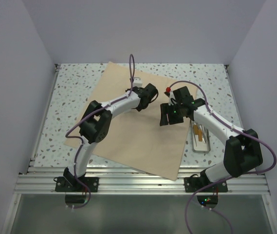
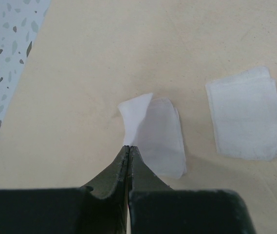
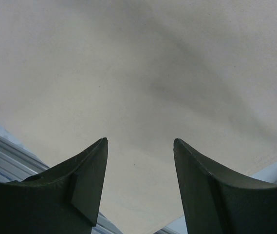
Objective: Prepare the surgical pack
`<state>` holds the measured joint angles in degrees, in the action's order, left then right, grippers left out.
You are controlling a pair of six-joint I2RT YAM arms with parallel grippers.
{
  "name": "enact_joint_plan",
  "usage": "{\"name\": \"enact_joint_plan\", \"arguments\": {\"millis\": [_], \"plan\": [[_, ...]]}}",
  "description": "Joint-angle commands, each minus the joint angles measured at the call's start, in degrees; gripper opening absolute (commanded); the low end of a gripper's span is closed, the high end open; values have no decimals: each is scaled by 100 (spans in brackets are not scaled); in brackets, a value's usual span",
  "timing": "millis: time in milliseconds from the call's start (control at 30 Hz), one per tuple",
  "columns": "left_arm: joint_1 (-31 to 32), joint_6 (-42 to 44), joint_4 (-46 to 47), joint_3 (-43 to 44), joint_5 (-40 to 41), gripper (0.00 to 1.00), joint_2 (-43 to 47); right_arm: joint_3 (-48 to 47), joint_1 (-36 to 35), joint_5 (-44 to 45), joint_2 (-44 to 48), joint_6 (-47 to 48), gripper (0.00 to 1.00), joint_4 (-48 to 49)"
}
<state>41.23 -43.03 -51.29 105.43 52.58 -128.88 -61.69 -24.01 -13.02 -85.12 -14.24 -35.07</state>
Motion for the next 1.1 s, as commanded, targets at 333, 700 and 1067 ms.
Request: {"name": "enact_joint_plan", "arguments": {"millis": [333,700,1067], "plan": [[-1,189,321,294,7,0,-173,8,-25,-87,-48,70,61,185],[7,251,321,312,-81,0,-278,17,-25,-87,-57,70,61,193],[78,374,418,303,-133,0,-348,-1,-25,-96,-75,70,61,193]]}}
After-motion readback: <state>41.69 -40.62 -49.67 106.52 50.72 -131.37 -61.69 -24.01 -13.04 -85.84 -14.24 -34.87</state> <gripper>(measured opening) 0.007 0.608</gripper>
